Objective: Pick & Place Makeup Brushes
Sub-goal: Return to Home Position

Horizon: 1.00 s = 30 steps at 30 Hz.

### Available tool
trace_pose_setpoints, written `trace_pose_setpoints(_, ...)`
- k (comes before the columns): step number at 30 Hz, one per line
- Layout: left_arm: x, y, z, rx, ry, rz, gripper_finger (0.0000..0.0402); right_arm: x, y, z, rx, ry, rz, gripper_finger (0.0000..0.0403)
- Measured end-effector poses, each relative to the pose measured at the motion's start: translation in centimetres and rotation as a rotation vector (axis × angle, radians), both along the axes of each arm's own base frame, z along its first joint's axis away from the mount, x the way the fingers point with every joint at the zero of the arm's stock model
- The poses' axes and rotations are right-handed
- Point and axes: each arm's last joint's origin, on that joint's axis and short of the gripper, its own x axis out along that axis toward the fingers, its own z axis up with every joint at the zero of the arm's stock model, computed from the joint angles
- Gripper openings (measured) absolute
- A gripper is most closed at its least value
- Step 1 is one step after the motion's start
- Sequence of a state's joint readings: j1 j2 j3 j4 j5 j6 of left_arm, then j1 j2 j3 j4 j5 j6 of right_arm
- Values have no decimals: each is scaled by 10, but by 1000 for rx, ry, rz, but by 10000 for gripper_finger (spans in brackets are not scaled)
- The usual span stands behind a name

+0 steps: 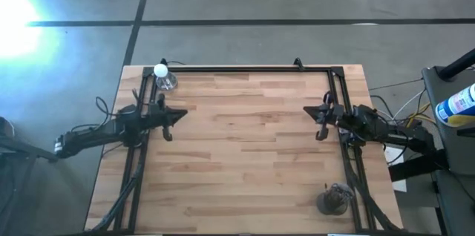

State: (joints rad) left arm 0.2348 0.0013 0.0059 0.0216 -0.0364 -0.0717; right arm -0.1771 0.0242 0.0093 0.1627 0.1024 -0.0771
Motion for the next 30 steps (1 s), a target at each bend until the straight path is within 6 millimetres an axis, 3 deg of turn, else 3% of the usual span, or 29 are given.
trace_pose_setpoints(10, 0, 1, 0, -7, -5, 30, 0, 1, -2, -12, 107, 101, -69, 8)
trace_pose_setpoints(30, 0, 1, 0, -60, -21, 33, 0, 2, -2, -14, 105, 121, -68, 9)
